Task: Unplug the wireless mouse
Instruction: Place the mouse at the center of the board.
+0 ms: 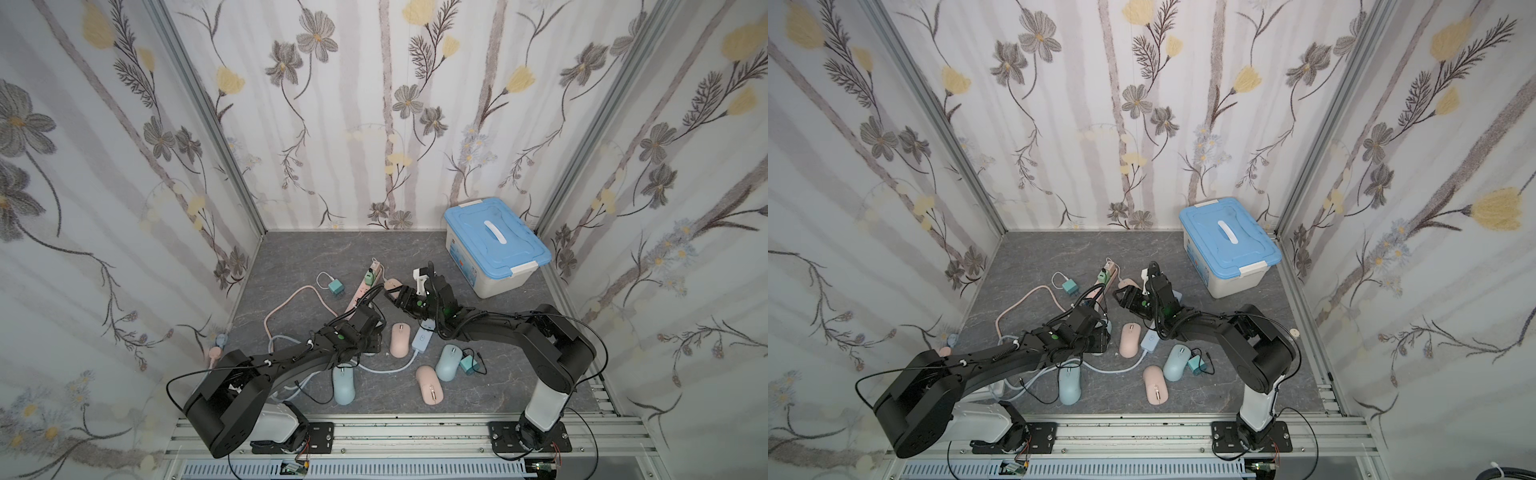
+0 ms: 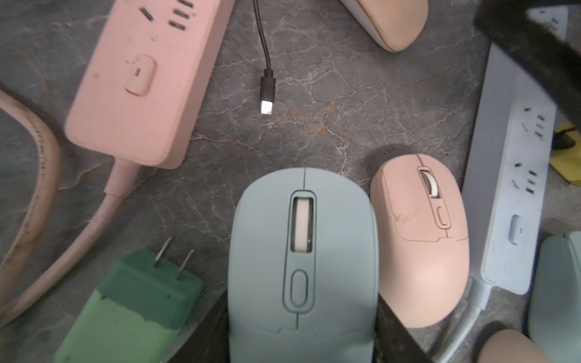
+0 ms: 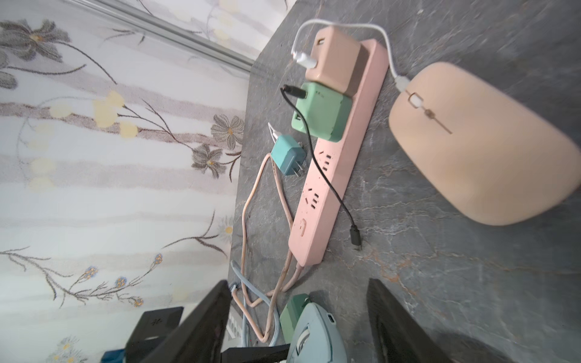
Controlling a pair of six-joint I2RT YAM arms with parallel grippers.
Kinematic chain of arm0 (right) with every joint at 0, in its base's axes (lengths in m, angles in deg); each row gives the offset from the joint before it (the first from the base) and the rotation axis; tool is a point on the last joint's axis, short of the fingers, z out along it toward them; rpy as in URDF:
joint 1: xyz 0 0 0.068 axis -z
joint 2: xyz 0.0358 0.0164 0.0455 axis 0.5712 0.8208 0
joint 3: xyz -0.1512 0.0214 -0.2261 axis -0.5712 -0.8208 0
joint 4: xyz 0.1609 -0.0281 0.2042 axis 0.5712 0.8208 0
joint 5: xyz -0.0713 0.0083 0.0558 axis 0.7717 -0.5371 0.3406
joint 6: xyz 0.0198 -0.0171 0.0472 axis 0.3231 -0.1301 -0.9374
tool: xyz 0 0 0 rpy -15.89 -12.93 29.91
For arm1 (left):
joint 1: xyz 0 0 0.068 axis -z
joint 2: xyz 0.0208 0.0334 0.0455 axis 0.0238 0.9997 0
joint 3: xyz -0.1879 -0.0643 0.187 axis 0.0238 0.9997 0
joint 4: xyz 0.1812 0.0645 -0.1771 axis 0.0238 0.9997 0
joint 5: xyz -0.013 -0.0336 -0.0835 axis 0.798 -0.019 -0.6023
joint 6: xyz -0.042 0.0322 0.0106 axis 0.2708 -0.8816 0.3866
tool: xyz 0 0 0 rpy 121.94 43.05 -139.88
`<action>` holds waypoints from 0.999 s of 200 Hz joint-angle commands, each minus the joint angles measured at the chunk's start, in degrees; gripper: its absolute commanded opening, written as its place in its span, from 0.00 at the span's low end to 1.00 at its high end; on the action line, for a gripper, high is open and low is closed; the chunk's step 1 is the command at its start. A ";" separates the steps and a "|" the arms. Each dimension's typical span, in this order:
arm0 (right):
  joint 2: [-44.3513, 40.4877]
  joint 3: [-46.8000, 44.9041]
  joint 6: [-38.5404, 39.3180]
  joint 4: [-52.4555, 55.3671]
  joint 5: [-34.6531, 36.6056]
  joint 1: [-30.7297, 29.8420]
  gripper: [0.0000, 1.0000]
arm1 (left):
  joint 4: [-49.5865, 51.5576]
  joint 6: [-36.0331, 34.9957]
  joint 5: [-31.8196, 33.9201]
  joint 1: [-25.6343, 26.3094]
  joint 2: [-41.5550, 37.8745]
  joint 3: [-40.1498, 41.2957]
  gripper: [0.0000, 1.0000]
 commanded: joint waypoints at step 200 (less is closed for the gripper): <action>-11.40 -14.30 1.16 -2.75 6.40 2.13 0.69 | 4.74 2.34 0.69 2.59 8.15 -7.81 1.00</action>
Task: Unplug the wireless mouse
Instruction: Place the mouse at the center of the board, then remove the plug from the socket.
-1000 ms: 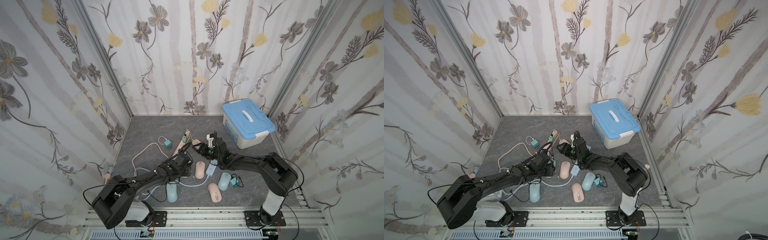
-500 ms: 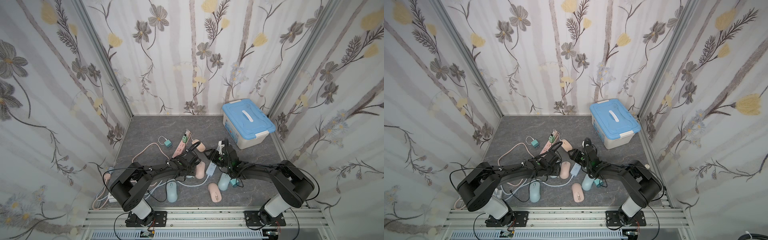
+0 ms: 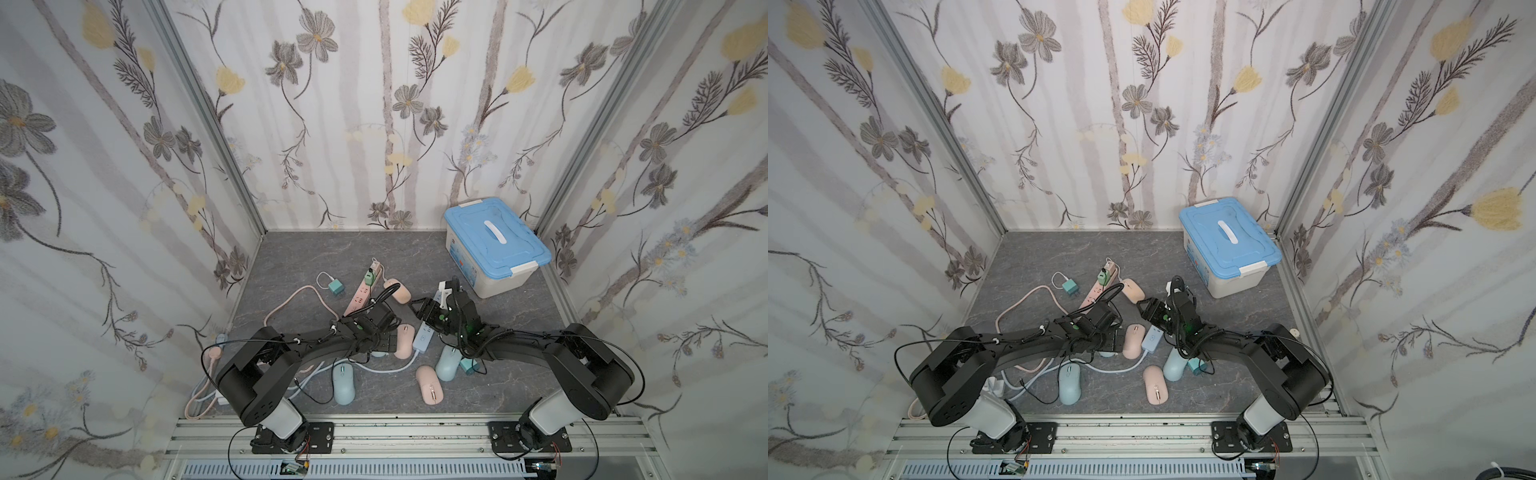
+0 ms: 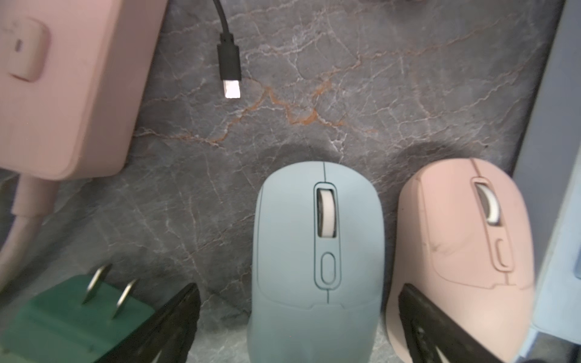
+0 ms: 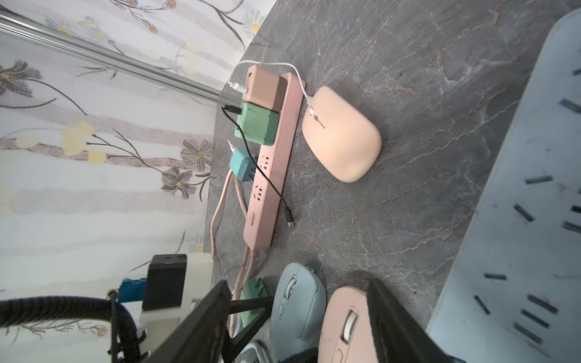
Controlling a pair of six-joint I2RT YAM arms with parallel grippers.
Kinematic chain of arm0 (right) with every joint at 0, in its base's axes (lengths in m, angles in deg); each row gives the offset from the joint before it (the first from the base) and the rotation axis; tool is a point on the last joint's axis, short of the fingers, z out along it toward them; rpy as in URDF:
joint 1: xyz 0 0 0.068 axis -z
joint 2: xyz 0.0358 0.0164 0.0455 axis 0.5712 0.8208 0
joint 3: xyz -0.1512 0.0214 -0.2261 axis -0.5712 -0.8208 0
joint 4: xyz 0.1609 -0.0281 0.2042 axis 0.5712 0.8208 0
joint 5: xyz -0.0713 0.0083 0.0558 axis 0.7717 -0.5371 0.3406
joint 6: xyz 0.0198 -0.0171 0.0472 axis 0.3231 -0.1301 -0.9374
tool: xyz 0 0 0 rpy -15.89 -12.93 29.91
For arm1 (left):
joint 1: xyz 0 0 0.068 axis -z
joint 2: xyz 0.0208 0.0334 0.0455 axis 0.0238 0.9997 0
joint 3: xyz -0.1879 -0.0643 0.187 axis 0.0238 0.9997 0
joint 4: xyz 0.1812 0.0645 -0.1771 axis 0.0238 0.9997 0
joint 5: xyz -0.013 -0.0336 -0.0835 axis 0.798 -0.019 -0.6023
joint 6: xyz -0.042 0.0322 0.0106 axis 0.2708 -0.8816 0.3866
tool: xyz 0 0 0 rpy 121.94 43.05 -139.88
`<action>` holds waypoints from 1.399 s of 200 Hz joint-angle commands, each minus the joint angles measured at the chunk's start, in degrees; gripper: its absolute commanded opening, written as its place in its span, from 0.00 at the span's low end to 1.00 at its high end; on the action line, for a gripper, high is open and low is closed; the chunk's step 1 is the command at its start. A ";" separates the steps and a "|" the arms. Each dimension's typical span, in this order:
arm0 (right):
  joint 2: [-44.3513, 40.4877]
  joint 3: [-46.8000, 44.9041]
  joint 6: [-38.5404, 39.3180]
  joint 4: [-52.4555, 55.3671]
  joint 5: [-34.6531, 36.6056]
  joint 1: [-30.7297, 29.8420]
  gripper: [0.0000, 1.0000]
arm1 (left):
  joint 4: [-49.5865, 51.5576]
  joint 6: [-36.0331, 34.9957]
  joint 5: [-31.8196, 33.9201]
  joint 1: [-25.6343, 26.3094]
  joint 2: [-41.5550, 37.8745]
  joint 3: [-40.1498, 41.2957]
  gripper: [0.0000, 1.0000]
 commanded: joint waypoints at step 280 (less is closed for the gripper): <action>-2.64 -5.10 0.37 -5.84 -0.73 2.55 0.69 | 37.50 -21.56 5.39 -17.35 33.76 -61.02 0.57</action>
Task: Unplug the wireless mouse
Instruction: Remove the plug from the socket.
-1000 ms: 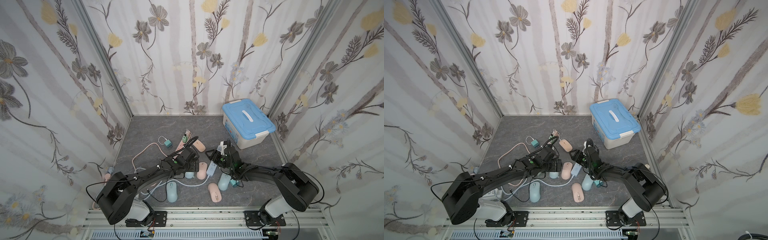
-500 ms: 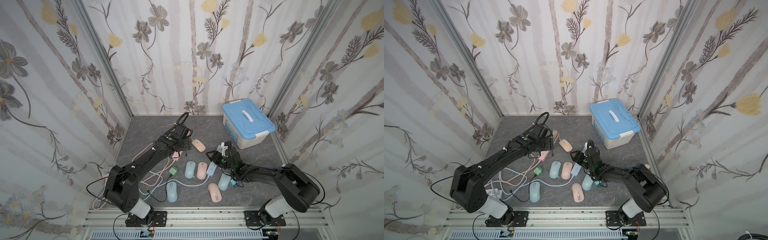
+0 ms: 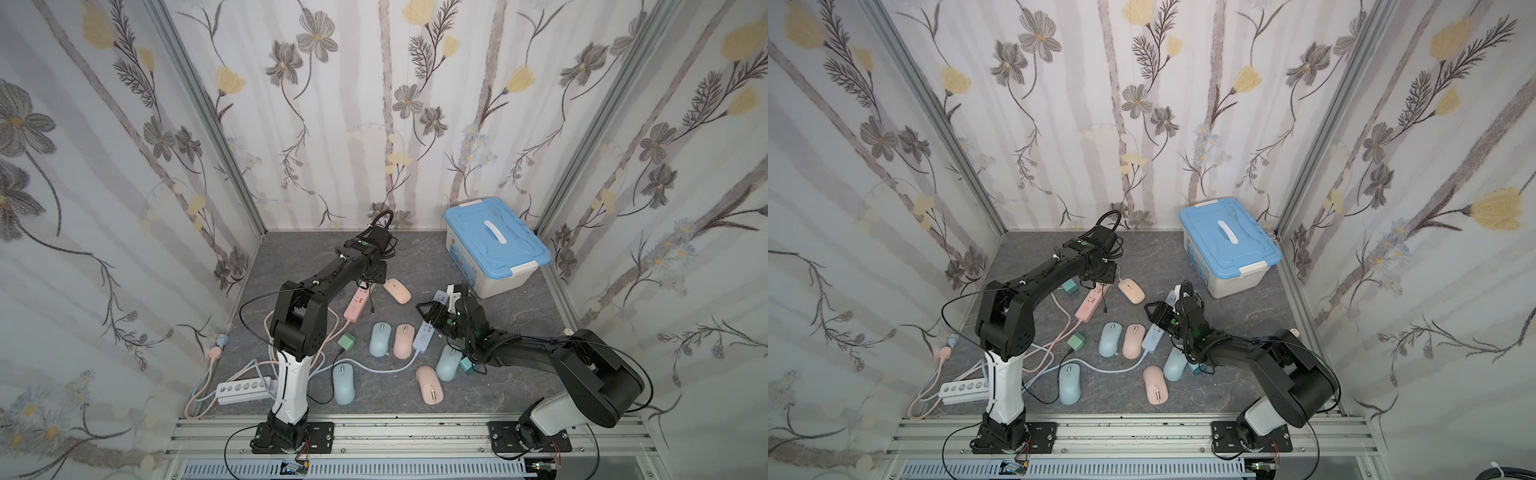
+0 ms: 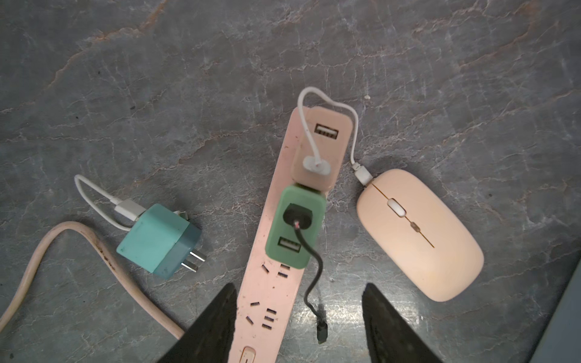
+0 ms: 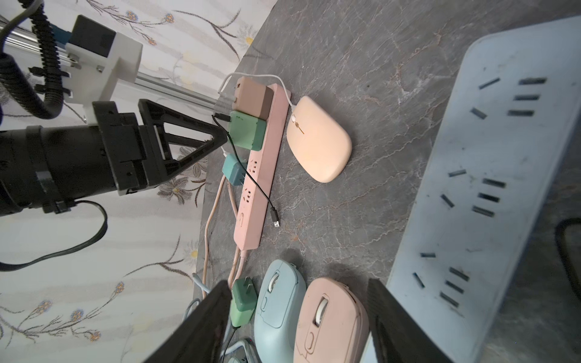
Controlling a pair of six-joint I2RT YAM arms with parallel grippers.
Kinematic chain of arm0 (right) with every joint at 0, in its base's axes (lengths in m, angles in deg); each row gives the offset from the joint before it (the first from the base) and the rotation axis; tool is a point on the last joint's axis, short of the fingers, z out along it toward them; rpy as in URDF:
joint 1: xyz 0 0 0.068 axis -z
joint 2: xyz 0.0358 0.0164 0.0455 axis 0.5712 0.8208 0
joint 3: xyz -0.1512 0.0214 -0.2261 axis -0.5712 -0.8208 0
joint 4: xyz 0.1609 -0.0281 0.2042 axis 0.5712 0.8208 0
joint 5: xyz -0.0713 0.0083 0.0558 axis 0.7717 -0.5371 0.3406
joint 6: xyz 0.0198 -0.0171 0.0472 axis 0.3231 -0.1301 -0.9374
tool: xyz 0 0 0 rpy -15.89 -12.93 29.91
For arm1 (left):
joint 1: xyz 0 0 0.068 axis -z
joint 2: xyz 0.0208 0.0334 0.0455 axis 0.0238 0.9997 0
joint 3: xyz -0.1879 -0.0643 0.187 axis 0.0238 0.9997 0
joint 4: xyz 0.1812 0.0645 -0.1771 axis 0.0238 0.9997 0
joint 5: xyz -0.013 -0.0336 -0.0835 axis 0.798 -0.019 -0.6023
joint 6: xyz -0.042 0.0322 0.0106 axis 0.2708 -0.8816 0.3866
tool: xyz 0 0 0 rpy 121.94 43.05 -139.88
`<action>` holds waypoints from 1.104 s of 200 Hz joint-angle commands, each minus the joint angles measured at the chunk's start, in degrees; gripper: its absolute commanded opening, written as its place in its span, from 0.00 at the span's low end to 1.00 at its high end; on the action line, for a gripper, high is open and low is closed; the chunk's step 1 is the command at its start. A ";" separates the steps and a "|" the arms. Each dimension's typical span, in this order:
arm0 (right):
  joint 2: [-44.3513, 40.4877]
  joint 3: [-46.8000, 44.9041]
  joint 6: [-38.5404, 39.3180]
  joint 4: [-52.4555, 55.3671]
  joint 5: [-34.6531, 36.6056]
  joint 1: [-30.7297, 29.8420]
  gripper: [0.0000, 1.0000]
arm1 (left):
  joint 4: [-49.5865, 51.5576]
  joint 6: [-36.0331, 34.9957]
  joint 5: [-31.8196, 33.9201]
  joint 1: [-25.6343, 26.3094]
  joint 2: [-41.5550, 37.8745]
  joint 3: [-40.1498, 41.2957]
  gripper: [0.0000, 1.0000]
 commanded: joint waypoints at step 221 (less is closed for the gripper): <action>4.70 1.34 -1.11 -5.73 -2.49 1.56 0.69 | 0.36 -7.38 -1.21 -1.37 9.73 -5.66 0.37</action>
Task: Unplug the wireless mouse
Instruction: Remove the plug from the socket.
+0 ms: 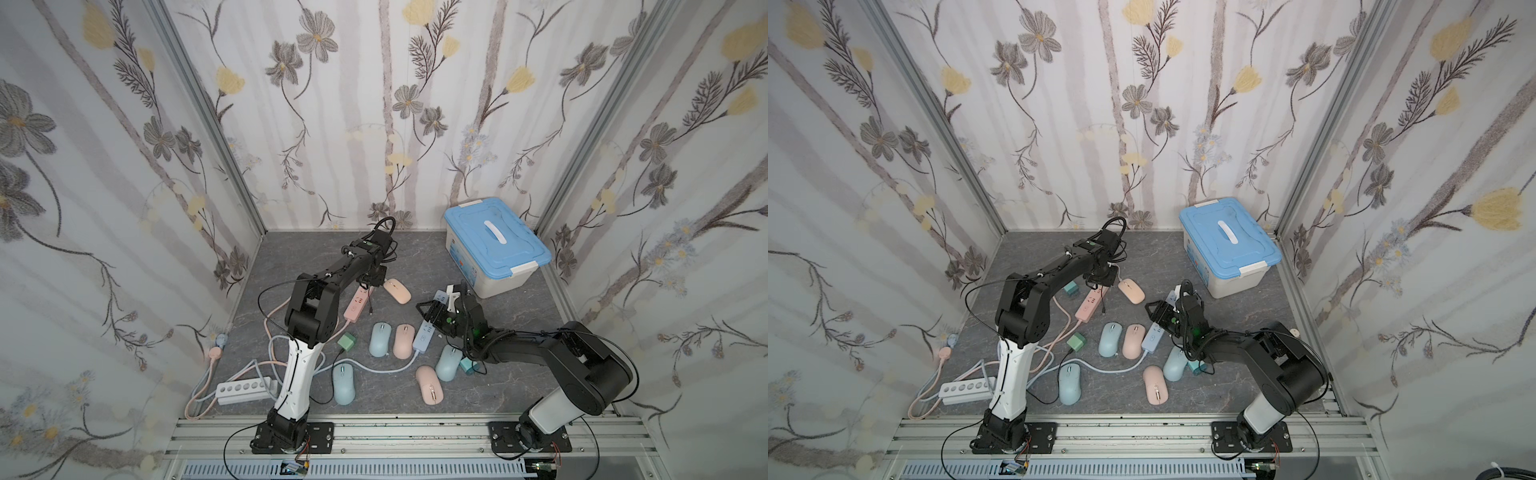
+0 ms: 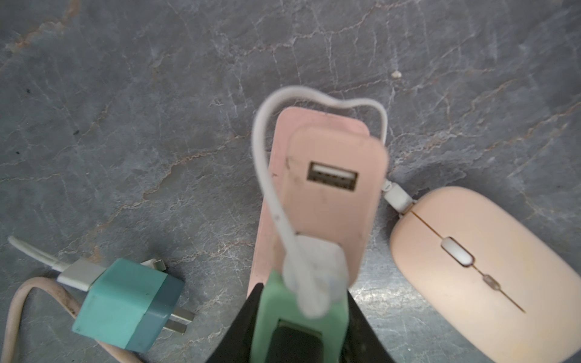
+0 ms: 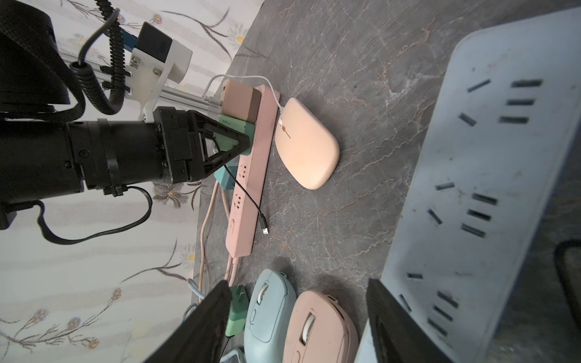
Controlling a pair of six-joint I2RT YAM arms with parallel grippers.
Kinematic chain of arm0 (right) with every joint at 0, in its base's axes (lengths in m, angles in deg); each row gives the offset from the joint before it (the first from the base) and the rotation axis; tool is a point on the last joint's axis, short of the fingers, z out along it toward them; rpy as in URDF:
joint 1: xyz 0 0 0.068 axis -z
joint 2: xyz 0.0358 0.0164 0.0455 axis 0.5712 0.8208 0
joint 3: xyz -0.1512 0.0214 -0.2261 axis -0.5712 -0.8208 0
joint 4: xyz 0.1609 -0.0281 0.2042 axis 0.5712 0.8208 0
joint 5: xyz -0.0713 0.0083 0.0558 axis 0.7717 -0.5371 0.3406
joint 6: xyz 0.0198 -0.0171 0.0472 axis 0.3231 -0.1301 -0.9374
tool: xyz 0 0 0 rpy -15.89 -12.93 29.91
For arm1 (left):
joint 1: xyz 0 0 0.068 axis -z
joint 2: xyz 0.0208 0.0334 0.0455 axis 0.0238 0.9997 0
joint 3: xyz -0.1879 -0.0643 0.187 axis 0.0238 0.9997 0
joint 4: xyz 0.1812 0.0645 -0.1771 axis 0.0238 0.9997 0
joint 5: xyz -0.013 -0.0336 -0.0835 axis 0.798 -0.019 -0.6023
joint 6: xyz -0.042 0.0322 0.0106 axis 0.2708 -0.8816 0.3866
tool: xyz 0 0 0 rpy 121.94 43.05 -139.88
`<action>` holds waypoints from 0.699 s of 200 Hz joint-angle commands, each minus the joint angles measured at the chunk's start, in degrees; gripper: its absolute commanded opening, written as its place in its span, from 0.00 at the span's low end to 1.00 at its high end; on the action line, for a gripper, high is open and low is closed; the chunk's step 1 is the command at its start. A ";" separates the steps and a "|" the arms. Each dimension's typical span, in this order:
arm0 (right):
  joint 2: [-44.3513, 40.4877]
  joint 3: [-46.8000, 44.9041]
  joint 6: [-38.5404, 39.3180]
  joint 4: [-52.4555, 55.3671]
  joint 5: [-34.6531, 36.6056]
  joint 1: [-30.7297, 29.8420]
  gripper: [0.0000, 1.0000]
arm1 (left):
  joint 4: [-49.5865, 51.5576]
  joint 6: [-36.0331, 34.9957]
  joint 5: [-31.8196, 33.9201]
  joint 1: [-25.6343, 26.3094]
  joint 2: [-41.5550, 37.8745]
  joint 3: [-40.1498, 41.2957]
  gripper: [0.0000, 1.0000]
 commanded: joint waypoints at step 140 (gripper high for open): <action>1.39 1.32 0.19 -3.89 -2.27 -0.05 0.67 | -1.63 -2.01 -1.31 -0.22 -0.49 0.98 0.00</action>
